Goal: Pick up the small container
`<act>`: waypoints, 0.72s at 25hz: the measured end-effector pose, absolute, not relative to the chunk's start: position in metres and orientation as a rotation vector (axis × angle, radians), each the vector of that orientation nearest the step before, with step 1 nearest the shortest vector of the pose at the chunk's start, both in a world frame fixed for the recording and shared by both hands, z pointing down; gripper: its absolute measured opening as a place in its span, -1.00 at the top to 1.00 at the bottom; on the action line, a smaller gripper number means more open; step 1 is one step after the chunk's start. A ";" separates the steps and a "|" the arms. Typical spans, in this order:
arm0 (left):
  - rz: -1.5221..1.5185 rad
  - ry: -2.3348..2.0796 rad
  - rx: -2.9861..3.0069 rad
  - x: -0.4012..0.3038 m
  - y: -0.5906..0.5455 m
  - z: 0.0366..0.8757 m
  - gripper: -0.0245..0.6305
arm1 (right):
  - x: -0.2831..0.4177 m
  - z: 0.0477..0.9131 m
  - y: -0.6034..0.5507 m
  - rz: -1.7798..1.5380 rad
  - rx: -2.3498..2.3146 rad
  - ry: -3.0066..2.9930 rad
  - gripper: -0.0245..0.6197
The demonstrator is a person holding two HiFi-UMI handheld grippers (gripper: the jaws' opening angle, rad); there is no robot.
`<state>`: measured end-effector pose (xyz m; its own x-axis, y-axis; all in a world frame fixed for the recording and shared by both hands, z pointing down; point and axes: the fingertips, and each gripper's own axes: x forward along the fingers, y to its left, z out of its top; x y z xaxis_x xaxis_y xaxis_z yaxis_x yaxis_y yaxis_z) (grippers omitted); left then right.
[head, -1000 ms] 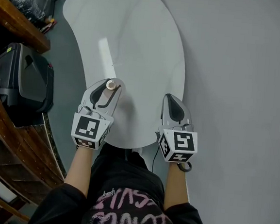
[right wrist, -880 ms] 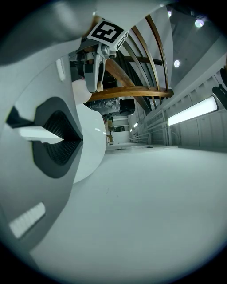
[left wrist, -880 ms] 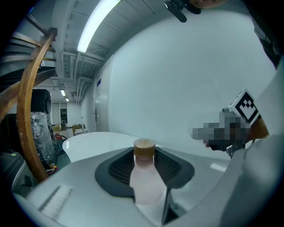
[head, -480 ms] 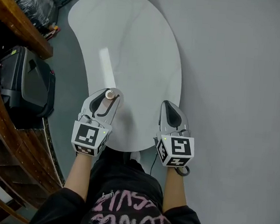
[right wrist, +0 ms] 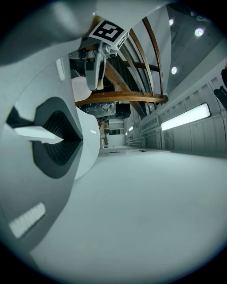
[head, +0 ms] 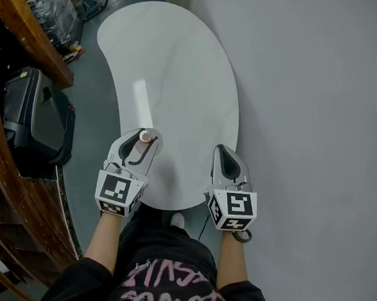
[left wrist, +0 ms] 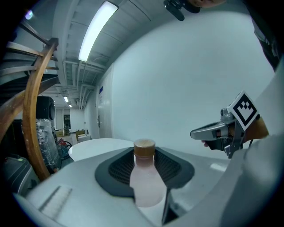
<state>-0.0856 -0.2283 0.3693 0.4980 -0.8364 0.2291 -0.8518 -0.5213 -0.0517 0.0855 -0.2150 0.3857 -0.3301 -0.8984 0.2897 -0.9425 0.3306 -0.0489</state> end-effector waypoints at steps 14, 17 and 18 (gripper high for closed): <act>0.319 -1.556 2.678 -0.089 -0.202 0.345 0.48 | 0.082 0.361 -0.196 0.230 1.650 -2.447 0.89; 0.308 -1.572 2.679 -0.088 -0.196 0.338 0.48 | 0.080 0.359 -0.190 0.216 1.635 -2.459 0.89; 0.304 -1.575 2.681 -0.088 -0.195 0.337 0.48 | 0.080 0.358 -0.189 0.209 1.631 -2.463 0.89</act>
